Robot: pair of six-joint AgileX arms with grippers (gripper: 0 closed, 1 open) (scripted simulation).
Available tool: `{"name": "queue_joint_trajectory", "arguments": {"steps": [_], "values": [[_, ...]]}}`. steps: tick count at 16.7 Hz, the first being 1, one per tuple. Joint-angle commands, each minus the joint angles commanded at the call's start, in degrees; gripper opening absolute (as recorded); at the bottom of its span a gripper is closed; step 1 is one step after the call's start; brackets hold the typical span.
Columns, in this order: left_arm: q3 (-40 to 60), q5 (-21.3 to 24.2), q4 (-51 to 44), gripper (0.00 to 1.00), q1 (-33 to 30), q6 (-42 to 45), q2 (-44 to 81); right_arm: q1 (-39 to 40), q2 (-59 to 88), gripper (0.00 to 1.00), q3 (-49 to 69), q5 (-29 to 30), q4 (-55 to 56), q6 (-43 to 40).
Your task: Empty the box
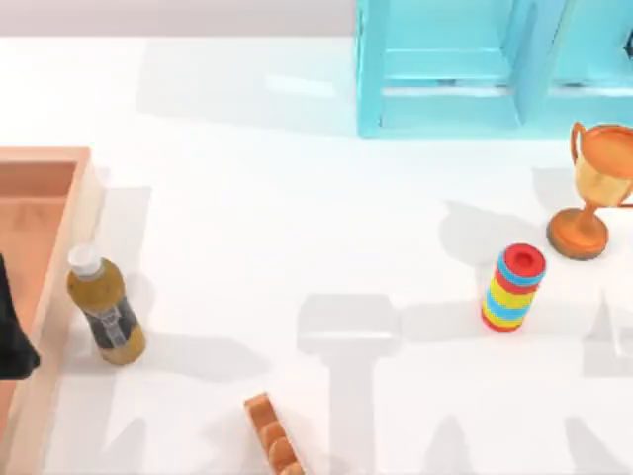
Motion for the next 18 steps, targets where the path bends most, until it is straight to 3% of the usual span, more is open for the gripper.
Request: {"name": "queue_joint_trajectory", "arguments": {"steps": [4, 7, 18], "values": [[1.8, 0.0, -1.8, 1.00, 0.6, 0.6, 1.9, 0.0, 0.0, 1.00, 0.0, 0.0, 0.0, 0.0], [8.5, 0.0, -8.5, 1.00, 2.5, 2.6, 9.2, 0.0, 0.0, 1.00, 0.0, 0.0, 0.0, 0.0], [50.7, -0.1, -50.3, 1.00, 14.5, 15.2, 63.7, 0.0, 0.0, 1.00, 0.0, 0.0, 0.0, 0.0]]}}
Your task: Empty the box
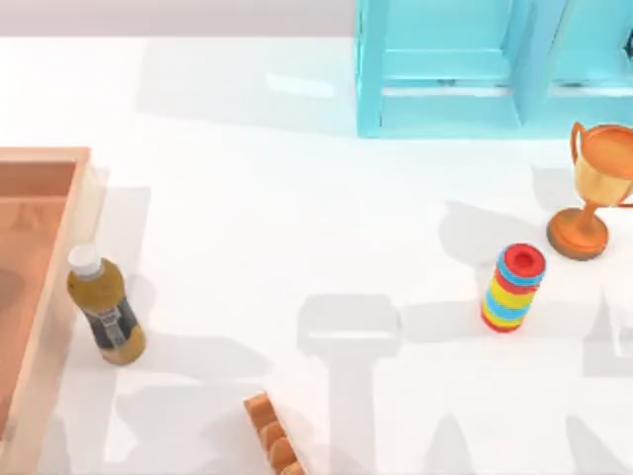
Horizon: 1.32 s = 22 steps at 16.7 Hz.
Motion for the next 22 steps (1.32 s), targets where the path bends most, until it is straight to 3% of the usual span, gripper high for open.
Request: {"name": "queue_joint_trajectory", "arguments": {"steps": [5, 9, 16, 22], "values": [[15.4, 0.0, -15.4, 1.00, 4.3, 4.5, 20.1, 0.0, 0.0, 1.00, 0.0, 0.0, 0.0, 0.0], [20.5, 0.1, -20.4, 1.00, 5.7, 6.1, 26.6, 0.0, 0.0, 1.00, 0.0, 0.0, 0.0, 0.0], [19.6, 0.1, -19.5, 1.00, 5.6, 6.0, 26.9, 0.0, 0.0, 1.00, 0.0, 0.0, 0.0, 0.0], [9.5, 0.1, -4.5, 1.00, 5.8, 6.3, 31.0, 0.0, 0.0, 1.00, 0.0, 0.0, 0.0, 0.0]]}}
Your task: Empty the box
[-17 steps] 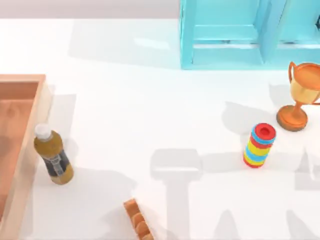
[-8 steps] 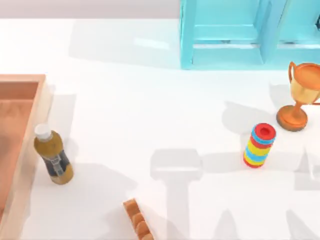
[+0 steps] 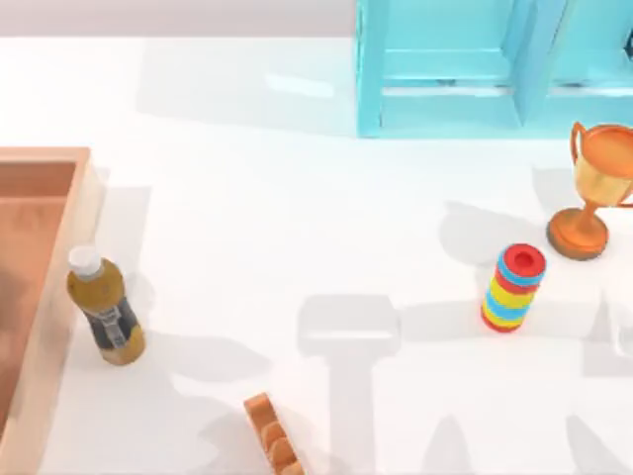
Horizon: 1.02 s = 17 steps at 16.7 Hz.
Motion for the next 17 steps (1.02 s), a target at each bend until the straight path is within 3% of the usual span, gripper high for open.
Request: {"name": "queue_joint_trajectory", "arguments": {"steps": [3, 8, 17], "values": [[-4.7, 0.0, 6.2, 1.00, 0.1, 0.2, 2.0, 0.0, 0.0, 1.00, 0.0, 0.0, 0.0, 0.0], [-5.7, 0.0, 7.3, 1.00, 0.2, 0.2, 2.4, 0.0, 0.0, 1.00, 0.0, 0.0, 0.0, 0.0], [-5.7, 0.0, 7.3, 0.32, 0.2, 0.2, 2.4, 0.0, 0.0, 1.00, 0.0, 0.0, 0.0, 0.0]]}}
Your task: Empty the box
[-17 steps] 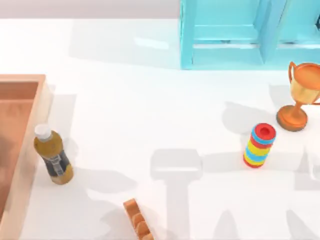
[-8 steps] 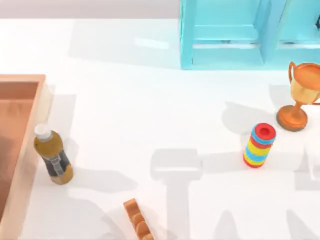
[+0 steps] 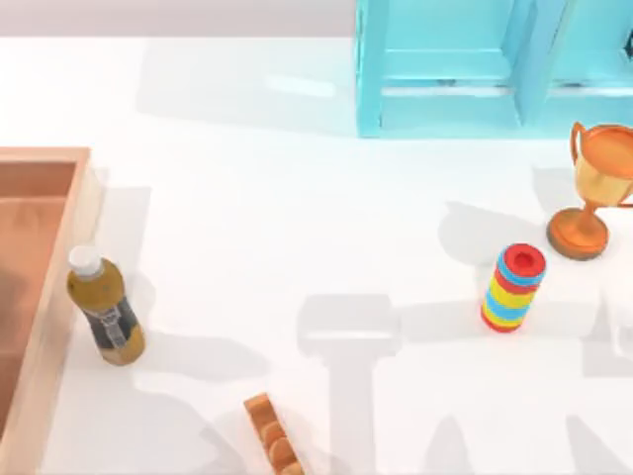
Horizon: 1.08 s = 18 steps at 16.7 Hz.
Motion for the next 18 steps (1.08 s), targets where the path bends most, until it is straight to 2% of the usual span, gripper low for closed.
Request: {"name": "queue_joint_trajectory", "arguments": {"steps": [4, 5, 14, 18], "values": [[0.0, 0.0, 0.0, 0.02, 0.0, 0.0, 0.0, 0.0, 0.0, 1.00, 0.0, 0.0, 0.0, 0.0], [0.0, 0.0, 0.0, 0.00, 0.0, 0.0, 0.0, 0.0, 0.0, 1.00, 0.0, 0.0, 0.0, 0.0], [0.1, 0.0, -0.2, 0.00, -0.1, 0.1, -0.1, 0.0, 0.0, 1.00, 0.0, 0.0, 0.0, 0.0], [6.0, 0.0, -6.7, 0.00, -0.2, 0.2, -1.4, 0.0, 0.0, 1.00, 0.0, 0.0, 0.0, 0.0]]}}
